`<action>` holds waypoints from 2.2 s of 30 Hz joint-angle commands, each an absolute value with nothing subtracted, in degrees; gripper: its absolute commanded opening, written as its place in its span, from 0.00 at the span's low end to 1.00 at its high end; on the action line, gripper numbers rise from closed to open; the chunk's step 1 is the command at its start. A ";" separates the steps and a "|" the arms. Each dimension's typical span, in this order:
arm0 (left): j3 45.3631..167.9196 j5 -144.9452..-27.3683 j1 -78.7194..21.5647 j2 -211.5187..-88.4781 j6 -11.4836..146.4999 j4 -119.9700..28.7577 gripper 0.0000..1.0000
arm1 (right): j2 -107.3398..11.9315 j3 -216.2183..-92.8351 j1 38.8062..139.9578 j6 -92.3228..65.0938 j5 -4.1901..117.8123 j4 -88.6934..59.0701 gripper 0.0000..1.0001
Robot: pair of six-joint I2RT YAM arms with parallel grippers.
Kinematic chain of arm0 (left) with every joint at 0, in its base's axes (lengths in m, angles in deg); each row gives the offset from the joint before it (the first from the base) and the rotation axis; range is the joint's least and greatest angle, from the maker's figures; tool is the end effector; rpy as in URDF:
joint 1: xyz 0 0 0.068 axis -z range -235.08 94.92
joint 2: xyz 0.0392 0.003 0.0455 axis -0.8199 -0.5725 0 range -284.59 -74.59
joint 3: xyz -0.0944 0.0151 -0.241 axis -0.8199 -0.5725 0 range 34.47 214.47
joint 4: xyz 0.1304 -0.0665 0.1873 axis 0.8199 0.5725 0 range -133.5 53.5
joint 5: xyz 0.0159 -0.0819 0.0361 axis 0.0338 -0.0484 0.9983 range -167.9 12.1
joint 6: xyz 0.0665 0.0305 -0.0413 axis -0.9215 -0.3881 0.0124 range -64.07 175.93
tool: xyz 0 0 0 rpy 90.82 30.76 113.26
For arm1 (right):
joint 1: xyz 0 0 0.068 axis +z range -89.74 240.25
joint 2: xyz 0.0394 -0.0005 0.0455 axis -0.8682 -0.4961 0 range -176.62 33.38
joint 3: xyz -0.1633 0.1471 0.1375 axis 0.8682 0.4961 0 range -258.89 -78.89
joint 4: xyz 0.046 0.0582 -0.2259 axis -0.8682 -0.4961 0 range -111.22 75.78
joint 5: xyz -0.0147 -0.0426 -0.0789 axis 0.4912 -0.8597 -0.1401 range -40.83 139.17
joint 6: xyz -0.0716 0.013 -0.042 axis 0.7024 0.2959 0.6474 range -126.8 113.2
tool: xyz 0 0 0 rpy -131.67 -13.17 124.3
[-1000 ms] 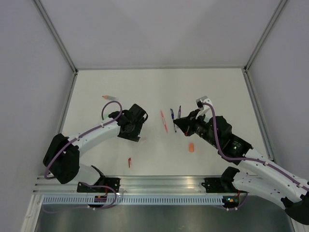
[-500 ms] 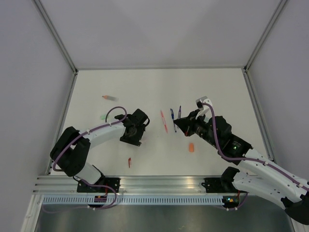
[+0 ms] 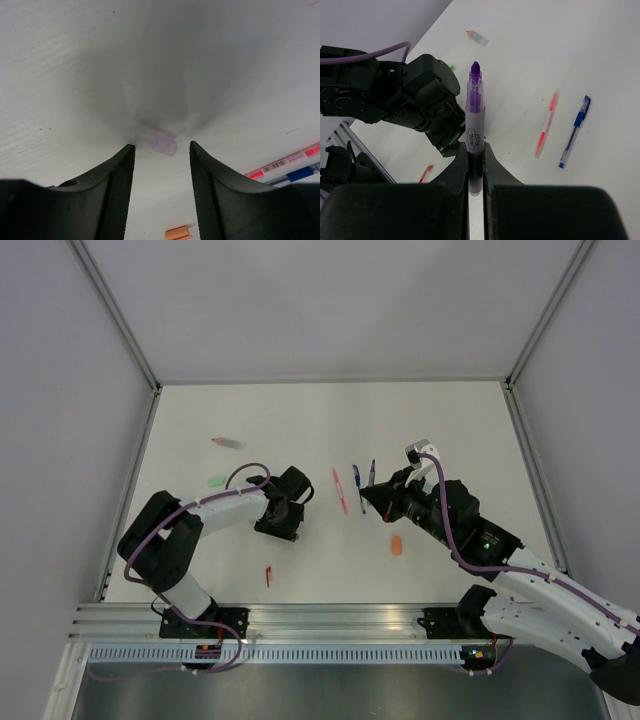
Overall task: Insert the pens into the pen caps
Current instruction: Insert the pen cap onto the pen.
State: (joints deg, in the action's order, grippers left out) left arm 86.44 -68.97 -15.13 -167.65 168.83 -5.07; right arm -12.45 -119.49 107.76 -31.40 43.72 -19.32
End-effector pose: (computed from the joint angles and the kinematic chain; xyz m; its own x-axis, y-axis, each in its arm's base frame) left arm 0.2105 -0.1613 0.1198 -0.2710 -0.9601 -0.0698 -0.9329 0.2798 -0.2267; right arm 0.1502 0.1537 0.3060 -0.3895 0.1884 -0.9016 -0.5595 0.7291 0.3941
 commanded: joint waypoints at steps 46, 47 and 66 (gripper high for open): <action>85.72 -63.04 -15.97 -170.75 196.64 -0.52 0.32 | -10.31 -119.67 107.63 -30.36 43.81 -19.31 0.00; 85.45 -62.87 -15.97 -170.66 196.55 -0.96 0.30 | -10.13 -119.59 107.72 -30.44 43.90 -19.31 0.00; 87.20 -53.13 -14.39 -160.65 170.48 -7.54 0.02 | -11.97 -119.41 107.63 -30.09 45.21 -18.35 0.00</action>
